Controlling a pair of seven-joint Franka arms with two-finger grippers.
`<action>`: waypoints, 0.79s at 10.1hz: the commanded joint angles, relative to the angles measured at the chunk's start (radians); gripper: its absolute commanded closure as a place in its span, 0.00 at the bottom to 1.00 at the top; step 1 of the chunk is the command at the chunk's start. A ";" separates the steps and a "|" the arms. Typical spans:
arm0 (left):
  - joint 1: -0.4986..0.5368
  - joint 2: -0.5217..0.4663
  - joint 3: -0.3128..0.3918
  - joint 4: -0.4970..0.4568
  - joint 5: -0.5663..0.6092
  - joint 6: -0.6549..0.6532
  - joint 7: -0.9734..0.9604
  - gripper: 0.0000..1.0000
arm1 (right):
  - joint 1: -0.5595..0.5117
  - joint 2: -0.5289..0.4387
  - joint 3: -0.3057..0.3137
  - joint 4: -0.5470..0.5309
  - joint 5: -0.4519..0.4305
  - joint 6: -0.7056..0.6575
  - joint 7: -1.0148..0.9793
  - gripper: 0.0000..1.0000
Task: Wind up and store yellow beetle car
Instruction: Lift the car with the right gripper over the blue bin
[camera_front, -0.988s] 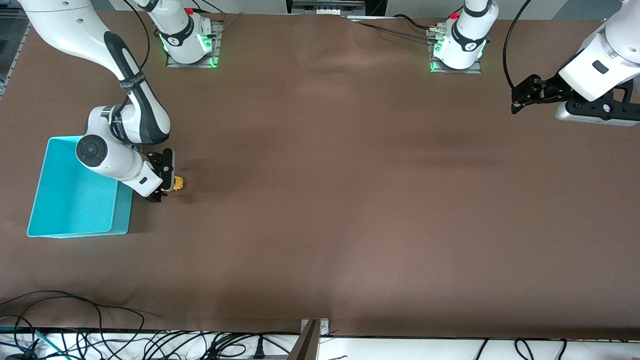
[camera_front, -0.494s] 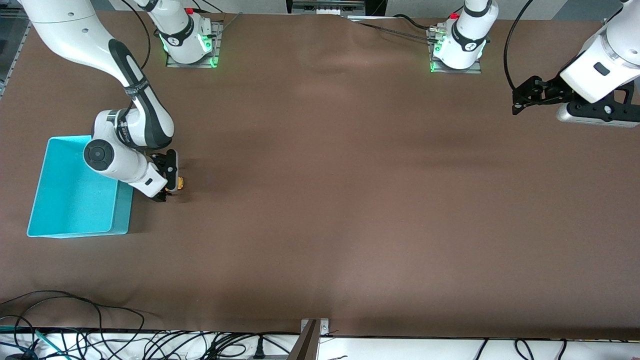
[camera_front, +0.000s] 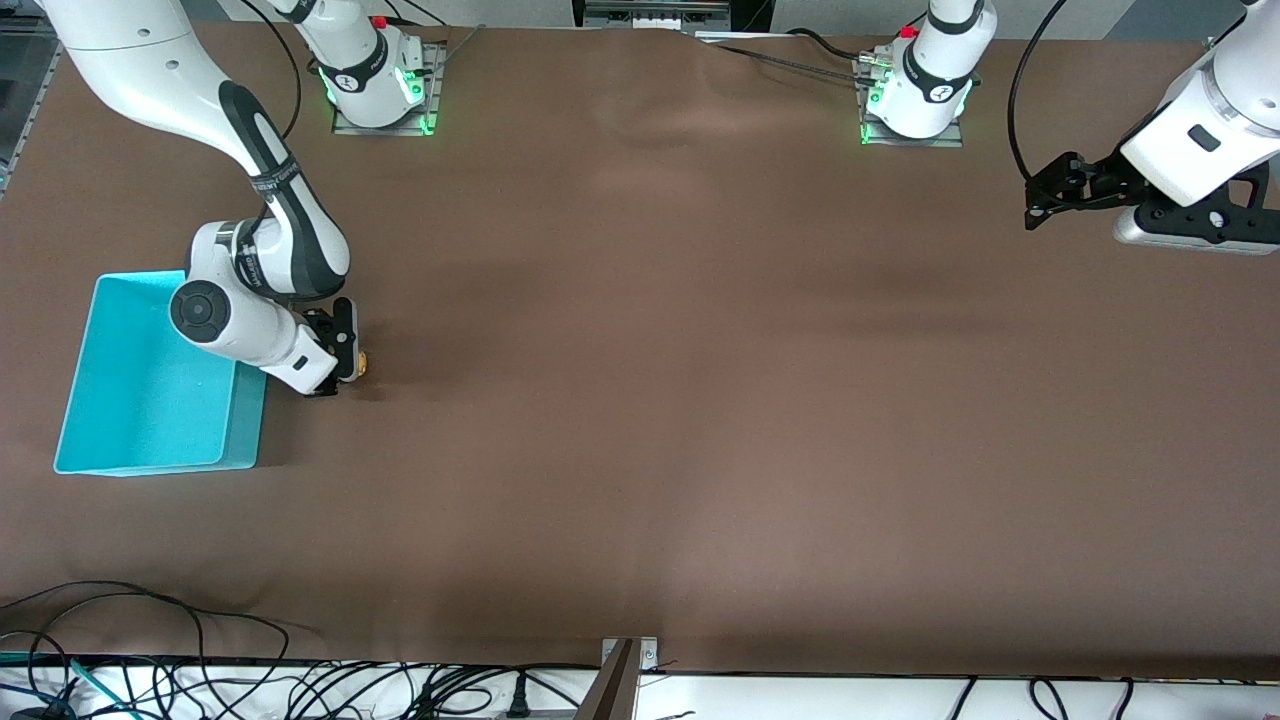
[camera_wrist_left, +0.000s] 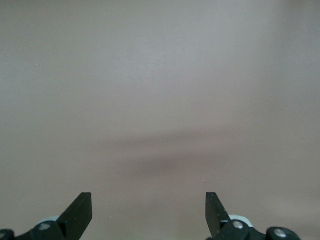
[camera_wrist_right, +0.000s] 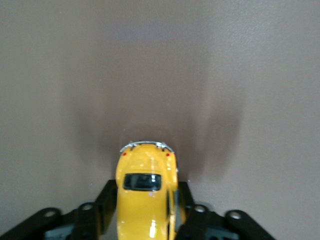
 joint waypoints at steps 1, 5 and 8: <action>0.005 0.001 0.002 0.006 -0.024 0.006 -0.010 0.00 | -0.009 -0.002 0.003 0.005 0.015 0.003 -0.020 1.00; 0.003 0.001 0.000 0.006 -0.024 0.006 -0.010 0.00 | -0.004 -0.022 0.015 0.075 0.018 -0.038 0.014 1.00; 0.003 0.001 0.000 0.008 -0.025 0.006 -0.010 0.00 | 0.001 -0.025 0.047 0.254 0.040 -0.238 0.031 1.00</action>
